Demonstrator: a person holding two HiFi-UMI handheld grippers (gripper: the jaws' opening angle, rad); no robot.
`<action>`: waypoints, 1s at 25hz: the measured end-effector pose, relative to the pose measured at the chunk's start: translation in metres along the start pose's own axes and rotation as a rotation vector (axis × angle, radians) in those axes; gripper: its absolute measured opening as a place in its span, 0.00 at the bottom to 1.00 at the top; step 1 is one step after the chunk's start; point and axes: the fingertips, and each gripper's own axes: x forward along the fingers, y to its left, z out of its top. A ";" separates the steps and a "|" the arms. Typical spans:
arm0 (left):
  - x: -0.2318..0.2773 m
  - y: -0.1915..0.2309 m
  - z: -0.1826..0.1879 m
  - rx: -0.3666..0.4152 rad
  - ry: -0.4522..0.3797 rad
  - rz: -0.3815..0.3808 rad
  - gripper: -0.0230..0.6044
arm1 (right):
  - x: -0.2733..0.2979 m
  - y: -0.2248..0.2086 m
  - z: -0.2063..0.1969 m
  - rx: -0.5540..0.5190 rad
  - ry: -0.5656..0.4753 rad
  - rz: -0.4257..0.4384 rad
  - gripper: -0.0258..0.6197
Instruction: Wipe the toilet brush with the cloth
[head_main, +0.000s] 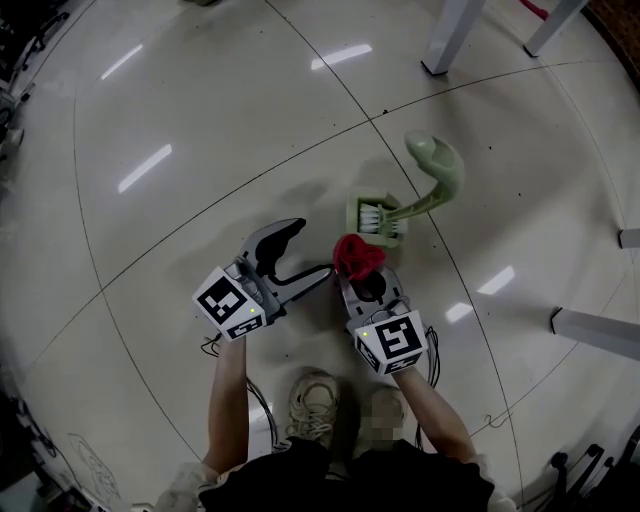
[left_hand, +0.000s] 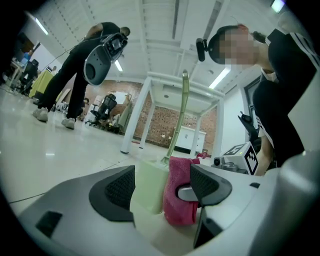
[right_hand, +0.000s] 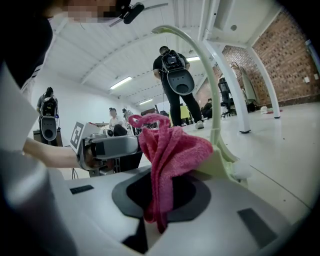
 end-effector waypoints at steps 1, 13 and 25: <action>-0.001 0.001 0.000 -0.001 -0.001 0.004 0.55 | 0.003 0.002 0.000 -0.008 0.003 0.009 0.09; -0.001 -0.009 0.034 0.043 -0.072 -0.039 0.55 | -0.050 -0.015 0.048 0.019 -0.120 -0.021 0.09; 0.021 -0.079 0.158 0.050 -0.293 -0.368 0.04 | -0.111 -0.053 0.072 0.013 -0.190 -0.146 0.09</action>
